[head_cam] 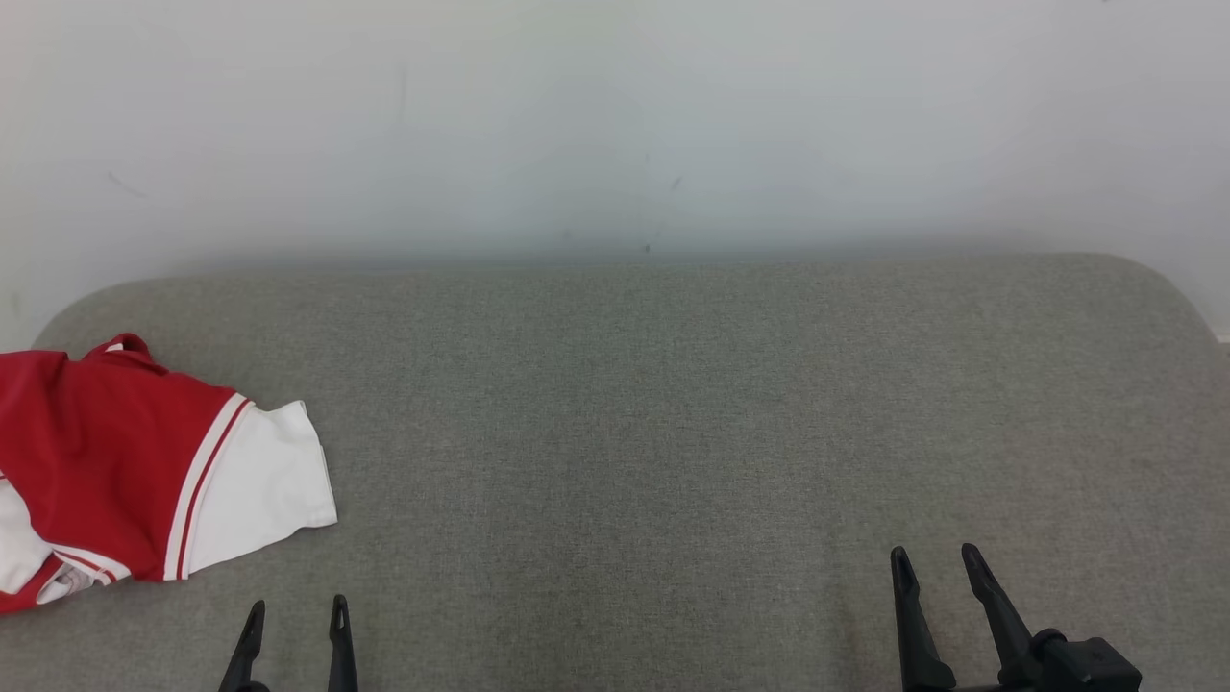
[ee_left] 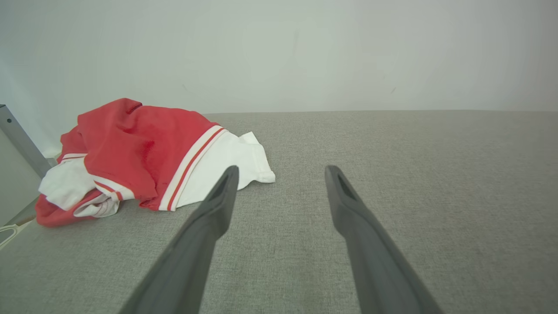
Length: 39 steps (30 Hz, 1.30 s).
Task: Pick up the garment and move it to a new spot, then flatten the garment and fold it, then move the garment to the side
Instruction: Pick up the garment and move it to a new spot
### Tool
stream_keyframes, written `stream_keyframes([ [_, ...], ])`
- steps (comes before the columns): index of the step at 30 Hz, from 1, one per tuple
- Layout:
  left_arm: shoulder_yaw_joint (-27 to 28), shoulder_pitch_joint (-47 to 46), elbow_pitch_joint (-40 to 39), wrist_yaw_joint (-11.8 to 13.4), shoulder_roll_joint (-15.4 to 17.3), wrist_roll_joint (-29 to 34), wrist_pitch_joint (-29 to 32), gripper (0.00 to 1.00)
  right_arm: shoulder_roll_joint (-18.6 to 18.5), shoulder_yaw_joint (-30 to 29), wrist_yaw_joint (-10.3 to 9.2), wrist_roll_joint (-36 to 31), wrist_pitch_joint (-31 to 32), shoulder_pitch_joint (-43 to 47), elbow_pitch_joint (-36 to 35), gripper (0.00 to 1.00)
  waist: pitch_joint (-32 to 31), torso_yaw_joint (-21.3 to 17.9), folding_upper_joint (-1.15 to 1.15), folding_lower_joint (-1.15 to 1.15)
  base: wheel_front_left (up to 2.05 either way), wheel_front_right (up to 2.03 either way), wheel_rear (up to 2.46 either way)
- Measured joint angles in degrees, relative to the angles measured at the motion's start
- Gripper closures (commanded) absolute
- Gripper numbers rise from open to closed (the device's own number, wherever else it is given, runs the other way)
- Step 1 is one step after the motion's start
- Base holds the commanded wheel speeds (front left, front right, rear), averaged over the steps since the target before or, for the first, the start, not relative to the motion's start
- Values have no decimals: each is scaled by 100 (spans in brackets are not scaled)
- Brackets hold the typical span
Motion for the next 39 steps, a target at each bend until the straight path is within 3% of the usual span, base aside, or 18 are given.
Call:
stream_keyframes([
  [12, 15, -40, 9, -7, -2, 0, 0, 0, -1, -5, 1, 109, 0, 53, 23, 0, 10, 346, 0, 0, 0, 0, 0],
  [31, 265, 107, 12, -62, 22, 62, -8, 0, -1, 110, 1, 269, 0, 133, 124, 0, -151, 1765, 0, 0, 0, 0, 0],
  [39, 349, 152, -4, -66, 30, 77, -8, 0, -1, 159, 1, 300, -1, 137, 132, 0, -249, 2192, 0, 0, 0, 0, 0],
])
